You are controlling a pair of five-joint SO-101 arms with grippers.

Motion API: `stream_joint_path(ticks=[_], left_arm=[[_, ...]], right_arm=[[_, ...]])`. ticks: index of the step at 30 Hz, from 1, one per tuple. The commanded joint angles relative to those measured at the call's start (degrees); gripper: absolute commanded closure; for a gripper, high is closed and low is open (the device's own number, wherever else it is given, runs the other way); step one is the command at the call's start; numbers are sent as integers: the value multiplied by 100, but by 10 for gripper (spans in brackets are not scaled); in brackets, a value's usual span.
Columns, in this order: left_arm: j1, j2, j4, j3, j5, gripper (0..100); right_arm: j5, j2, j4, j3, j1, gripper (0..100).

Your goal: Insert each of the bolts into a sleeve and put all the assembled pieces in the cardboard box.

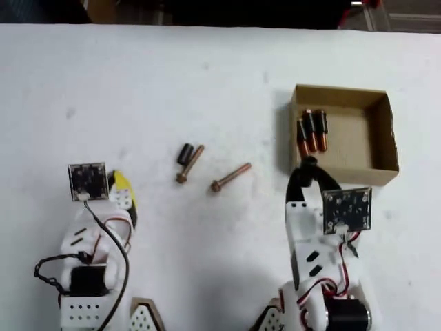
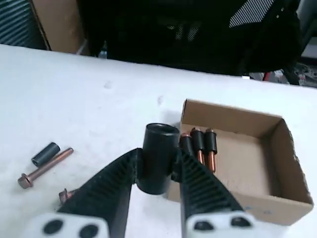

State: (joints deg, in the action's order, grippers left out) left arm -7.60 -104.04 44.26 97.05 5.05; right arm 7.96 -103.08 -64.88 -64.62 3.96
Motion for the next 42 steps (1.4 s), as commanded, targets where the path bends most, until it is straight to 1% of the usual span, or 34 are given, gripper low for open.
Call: stream_joint_path(ticks=[1,5,11,13,15,17,23,26,29,33,37,40,42], left_arm=[[92,-40,0,-9,-62,977],[92,-40,0,-9,-62,977],[101,-48,0,-9,-62,977],[242,-48,26,-9,-62,977],[514,-48,246,-9,-62,977],[725,-48,369,-9,-62,977],[804,-48,484,-70,-70,977],[778,-48,993,-484,-290,979],[787,-40,1459,-879,-334,979],[778,-31,1741,-1301,-378,979],[787,-22,2171,-1934,-651,980],[804,-4,2277,-2286,-668,980],[813,233,2312,-2479,-668,980]], right_arm=[[35,-22,189,-141,-110,982],[35,-22,374,-527,-101,982],[9,-22,1165,-1336,-66,982],[-273,-22,1516,-1618,-66,982],[-527,-22,1895,-1881,-66,982],[-571,-22,2202,-2057,-66,982],[-598,-22,2756,-2488,-66,982],[-598,-22,3160,-2752,-66,982],[-598,-22,3451,-2963,-66,982],[-598,-22,3521,-3103,-66,982],[-598,-22,3521,-3191,-66,982],[-598,-22,3521,-3218,-66,982],[-598,-22,3521,-3218,-66,982]])
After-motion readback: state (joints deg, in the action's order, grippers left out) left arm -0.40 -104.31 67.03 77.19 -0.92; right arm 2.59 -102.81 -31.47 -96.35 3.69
